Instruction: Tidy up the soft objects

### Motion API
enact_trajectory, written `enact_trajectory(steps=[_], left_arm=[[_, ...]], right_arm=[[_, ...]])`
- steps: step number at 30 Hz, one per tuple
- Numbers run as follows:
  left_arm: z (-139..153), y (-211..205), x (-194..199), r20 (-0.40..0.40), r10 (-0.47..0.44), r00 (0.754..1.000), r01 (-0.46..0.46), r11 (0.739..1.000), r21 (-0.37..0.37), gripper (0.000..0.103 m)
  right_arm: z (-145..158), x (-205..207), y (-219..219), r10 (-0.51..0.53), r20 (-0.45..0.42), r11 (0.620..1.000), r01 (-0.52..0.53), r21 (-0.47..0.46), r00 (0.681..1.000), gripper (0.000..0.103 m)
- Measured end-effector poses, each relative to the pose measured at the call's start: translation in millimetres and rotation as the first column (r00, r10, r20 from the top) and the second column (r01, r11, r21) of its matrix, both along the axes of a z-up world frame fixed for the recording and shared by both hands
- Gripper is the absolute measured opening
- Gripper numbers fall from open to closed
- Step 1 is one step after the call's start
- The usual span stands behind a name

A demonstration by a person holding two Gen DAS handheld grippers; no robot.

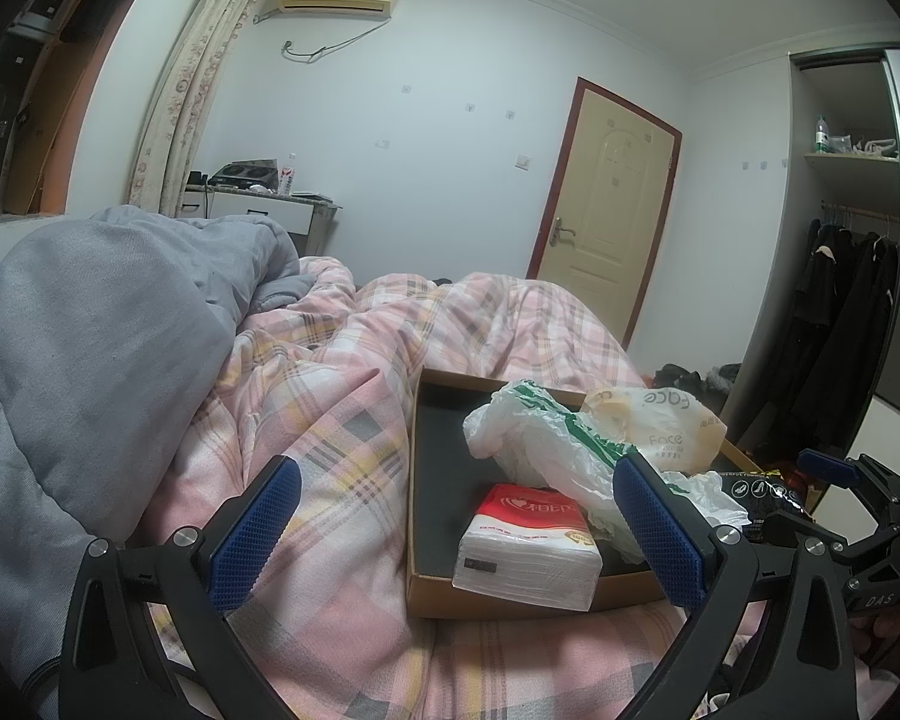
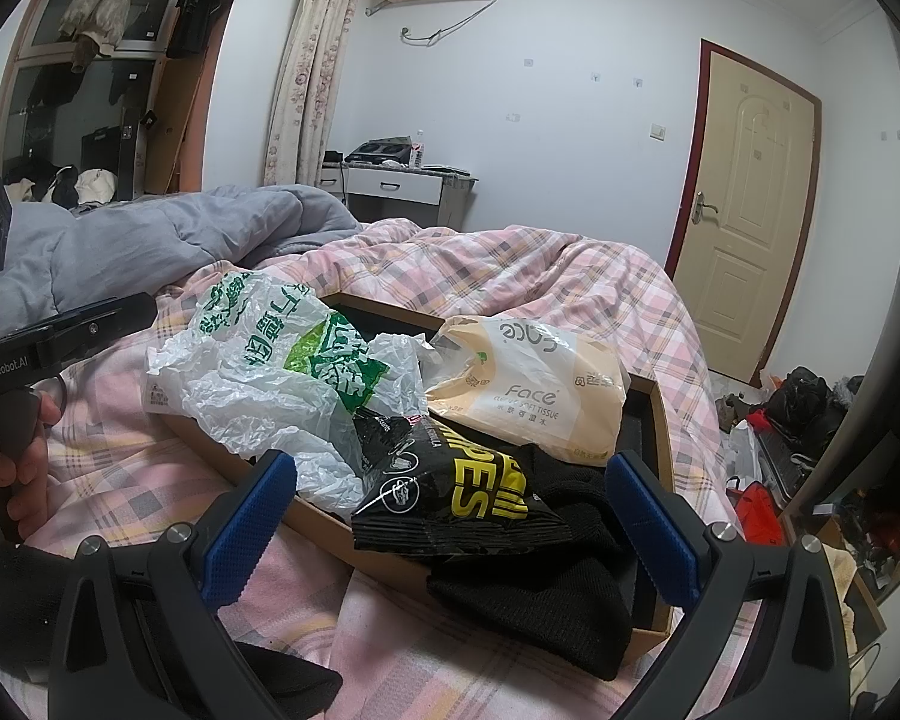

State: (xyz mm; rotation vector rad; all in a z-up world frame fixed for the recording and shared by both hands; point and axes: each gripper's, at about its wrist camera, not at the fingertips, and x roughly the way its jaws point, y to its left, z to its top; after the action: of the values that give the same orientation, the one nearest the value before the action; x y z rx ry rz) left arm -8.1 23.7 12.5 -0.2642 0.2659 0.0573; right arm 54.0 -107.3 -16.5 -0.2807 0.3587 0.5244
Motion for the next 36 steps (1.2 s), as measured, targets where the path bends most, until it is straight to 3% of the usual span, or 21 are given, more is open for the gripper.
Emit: enact_trajectory(steps=[36], left_arm=[[0.9, -0.3, 1.2, -0.001, 0.0, 1.0, 0.0, 1.0, 0.0, 0.103]], right_arm=[[2.6, -5.8, -3.3, -0.017, 0.028, 0.999, 0.016, 0.039, 0.999, 0.102]])
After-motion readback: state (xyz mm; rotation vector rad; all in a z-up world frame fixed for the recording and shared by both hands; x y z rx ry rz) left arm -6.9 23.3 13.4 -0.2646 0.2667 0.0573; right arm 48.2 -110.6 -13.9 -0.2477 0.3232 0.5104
